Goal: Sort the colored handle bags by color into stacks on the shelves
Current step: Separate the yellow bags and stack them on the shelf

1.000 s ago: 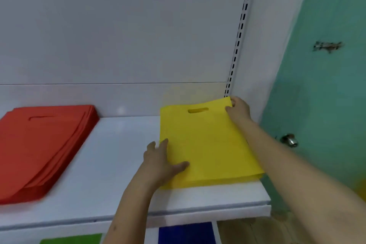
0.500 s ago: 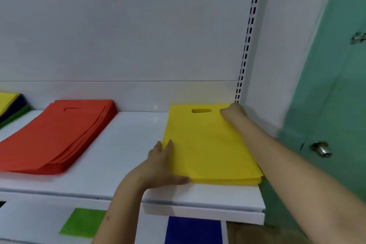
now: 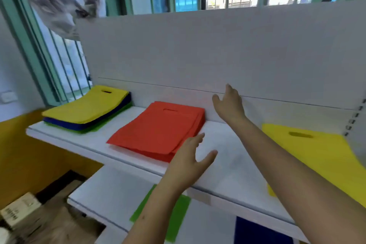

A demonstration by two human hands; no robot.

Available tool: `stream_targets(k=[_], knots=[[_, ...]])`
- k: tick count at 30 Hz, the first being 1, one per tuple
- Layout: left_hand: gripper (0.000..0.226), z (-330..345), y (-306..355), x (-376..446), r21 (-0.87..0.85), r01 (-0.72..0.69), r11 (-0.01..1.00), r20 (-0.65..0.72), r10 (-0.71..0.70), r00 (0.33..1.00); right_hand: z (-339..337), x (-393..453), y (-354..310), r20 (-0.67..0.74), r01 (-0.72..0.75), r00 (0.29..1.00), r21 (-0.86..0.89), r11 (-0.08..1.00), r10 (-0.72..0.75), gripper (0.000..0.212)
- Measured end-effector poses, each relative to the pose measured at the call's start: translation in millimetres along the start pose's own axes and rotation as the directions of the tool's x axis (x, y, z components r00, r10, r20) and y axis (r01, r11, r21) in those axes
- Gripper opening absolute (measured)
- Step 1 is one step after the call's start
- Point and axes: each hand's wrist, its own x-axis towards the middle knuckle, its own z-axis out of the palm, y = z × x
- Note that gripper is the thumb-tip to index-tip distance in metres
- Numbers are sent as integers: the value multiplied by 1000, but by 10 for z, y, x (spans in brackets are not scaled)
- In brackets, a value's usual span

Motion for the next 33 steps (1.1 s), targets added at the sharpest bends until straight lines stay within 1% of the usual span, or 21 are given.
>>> stream_targets(k=[2,4,7,10,12,15,19,23,25,26,27,28,30,31,33], knots=[[61,-467,-350,-85,35,25,999,-97,-21,995,520,-74,-505,41,59,997,61,996,-61,65],[62,-926,-722,-176,43,90,995,-165,-82,983,993,-163,-953,84,110,989,103,989,-118,63],[60,-1562,-1240,-285,28,186,982,-258,-172,951,1598,-255,-1515,127,188,971,115,976,-202,60],[55,-2052,-1658,-302,-3,265,964,-353,-249,902,2053,-266,-1970,183,247,947,102,964,-263,57],[54,-2312,-1911,-265,-12,309,951,-412,-286,865,2337,-176,-2214,224,284,930,73,956,-293,55],[53,-2663,-2294,-96,3,351,937,-481,-306,822,2747,65,-2483,287,299,912,20,954,-292,65],[54,-3061,-2838,264,36,400,916,-554,-315,771,3230,481,-2690,396,356,882,-201,913,-256,79],[57,-3430,-3381,756,103,471,876,-579,-332,745,3727,936,-2789,468,396,865,-410,822,-183,95],[62,-3619,-3624,1016,171,506,845,-579,-329,746,3941,1113,-2859,484,395,867,-517,759,-120,106],[66,-3712,-3741,1139,218,526,822,-579,-325,748,4046,1181,-2882,489,399,867,-570,718,-94,109],[71,-3803,-3867,1251,269,553,789,-573,-331,750,4147,1235,-2897,492,413,866,-615,672,-83,105],[75,-3884,-4004,1344,325,586,742,-556,-351,753,4243,1275,-2903,501,433,862,-643,632,-81,96],[83,-3971,-4277,1460,427,636,643,-475,-439,763,4401,1309,-2873,507,446,858,-659,605,-79,79],[85,-3974,-4400,1479,450,648,615,-421,-494,761,4455,1312,-2853,502,434,862,-664,609,-67,75],[84,-3921,-4574,1462,439,662,607,-358,-558,749,4521,1307,-2827,474,415,878,-682,602,-68,72]])
